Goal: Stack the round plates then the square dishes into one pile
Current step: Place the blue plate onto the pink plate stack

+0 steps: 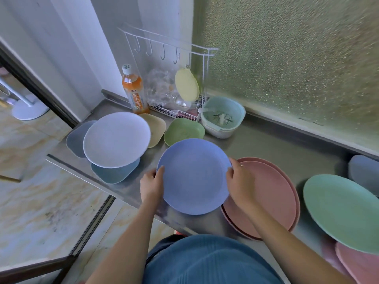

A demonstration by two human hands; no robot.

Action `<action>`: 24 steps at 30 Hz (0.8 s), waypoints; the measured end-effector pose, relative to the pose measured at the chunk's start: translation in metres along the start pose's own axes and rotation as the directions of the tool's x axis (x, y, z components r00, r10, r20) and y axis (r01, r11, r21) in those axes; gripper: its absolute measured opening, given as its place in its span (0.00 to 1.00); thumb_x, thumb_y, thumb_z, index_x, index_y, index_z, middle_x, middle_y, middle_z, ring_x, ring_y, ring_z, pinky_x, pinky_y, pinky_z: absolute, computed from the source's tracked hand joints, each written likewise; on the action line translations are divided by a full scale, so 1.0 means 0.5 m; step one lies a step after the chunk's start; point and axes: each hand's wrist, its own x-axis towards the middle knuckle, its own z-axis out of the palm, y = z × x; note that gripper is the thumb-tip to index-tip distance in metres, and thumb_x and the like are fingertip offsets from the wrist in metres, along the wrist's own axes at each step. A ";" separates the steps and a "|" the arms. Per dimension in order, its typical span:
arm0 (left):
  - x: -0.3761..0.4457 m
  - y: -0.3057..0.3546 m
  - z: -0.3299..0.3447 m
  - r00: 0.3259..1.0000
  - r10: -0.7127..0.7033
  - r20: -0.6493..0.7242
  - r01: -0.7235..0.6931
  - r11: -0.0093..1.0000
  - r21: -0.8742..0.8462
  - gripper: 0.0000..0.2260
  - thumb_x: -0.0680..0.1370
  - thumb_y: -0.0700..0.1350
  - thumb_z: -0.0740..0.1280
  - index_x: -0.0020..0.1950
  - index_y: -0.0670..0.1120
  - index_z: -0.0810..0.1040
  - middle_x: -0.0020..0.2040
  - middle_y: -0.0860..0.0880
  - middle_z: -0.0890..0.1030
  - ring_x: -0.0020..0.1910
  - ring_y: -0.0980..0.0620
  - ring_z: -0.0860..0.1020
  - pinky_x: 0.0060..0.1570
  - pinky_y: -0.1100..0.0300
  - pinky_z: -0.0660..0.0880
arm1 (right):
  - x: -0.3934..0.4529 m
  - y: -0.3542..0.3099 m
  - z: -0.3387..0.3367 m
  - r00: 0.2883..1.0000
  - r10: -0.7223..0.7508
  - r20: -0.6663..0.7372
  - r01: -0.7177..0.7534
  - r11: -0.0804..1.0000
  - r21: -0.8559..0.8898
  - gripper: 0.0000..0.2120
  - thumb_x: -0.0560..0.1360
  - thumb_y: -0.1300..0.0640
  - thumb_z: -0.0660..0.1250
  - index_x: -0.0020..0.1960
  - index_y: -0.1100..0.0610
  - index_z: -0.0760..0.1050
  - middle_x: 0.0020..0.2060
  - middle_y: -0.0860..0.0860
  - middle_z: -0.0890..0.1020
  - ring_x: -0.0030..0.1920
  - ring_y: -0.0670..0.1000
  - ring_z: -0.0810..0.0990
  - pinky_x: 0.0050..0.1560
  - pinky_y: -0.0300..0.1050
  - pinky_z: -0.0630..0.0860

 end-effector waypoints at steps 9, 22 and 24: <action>-0.075 0.110 0.206 0.885 0.130 0.447 -0.343 0.831 0.438 0.22 0.78 0.54 0.56 0.27 0.45 0.62 0.26 0.48 0.68 0.32 0.44 0.69 0.28 0.58 0.59 | -0.077 0.243 -0.142 0.952 0.222 -0.208 -0.223 0.975 0.022 0.22 0.76 0.63 0.57 0.69 0.53 0.69 0.55 0.58 0.81 0.52 0.60 0.78 0.54 0.53 0.73; -0.121 0.090 0.299 0.887 0.202 0.415 -0.460 0.476 0.750 0.17 0.80 0.50 0.52 0.50 0.43 0.76 0.48 0.42 0.82 0.47 0.39 0.80 0.42 0.56 0.70 | -0.101 0.339 -0.145 0.969 0.246 0.022 -0.220 0.902 -0.370 0.28 0.77 0.62 0.52 0.76 0.50 0.50 0.55 0.53 0.79 0.52 0.57 0.77 0.51 0.51 0.67; -0.124 0.080 0.300 0.899 0.214 0.382 -0.438 0.469 0.767 0.16 0.81 0.51 0.51 0.51 0.43 0.74 0.49 0.42 0.82 0.47 0.39 0.80 0.42 0.56 0.69 | -0.103 0.341 -0.142 0.974 0.221 0.046 -0.183 0.892 -0.413 0.29 0.77 0.62 0.52 0.76 0.52 0.49 0.56 0.52 0.79 0.52 0.56 0.77 0.50 0.50 0.66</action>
